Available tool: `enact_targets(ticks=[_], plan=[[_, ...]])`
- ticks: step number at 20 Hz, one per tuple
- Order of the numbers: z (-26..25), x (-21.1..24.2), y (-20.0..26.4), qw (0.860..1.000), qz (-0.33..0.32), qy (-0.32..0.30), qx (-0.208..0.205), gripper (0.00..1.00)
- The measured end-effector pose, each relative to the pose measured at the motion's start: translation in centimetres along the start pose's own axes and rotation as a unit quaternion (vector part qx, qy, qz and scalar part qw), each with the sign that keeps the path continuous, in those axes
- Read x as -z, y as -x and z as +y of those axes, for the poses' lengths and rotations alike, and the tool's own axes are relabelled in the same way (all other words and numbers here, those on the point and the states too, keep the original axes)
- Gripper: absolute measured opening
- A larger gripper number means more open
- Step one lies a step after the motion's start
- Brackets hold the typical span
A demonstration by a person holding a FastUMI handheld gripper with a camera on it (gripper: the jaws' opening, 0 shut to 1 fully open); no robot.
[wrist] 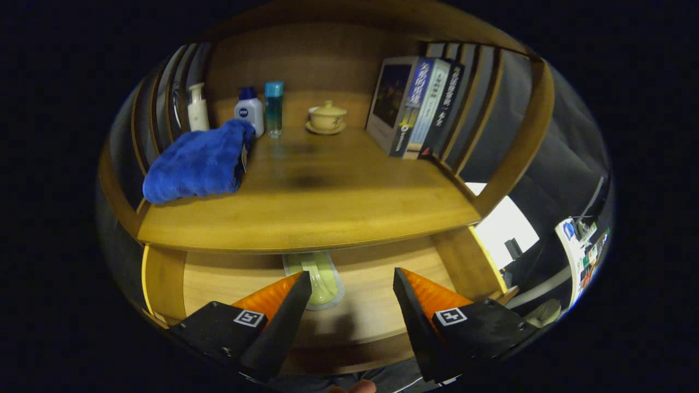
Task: Pull open the drawer, take out the items inside it, and place them on the countertop above the cabinet.
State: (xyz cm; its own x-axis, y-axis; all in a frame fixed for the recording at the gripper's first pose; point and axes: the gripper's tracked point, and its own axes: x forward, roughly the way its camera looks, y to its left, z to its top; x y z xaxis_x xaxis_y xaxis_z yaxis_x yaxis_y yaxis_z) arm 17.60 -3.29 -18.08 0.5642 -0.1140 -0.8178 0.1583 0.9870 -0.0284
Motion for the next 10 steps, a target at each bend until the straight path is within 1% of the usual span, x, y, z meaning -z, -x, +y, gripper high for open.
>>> enact_targets(ticks=[4, 6, 8, 9, 10], plan=[[2.6, 1.5, -3.0, 0.998, 0.044, -0.006, -0.054, 0.98], [3.3, 1.9, -4.5, 0.996, 0.059, -0.011, -0.072, 0.98], [3.5, 2.7, -6.1, 0.994, 0.086, -0.002, -0.071, 0.98], [3.4, 3.0, -6.9, 0.994, 0.094, -0.005, -0.059, 0.98], [3.6, 3.1, -7.4, 0.993, 0.100, -0.007, -0.060, 0.93]])
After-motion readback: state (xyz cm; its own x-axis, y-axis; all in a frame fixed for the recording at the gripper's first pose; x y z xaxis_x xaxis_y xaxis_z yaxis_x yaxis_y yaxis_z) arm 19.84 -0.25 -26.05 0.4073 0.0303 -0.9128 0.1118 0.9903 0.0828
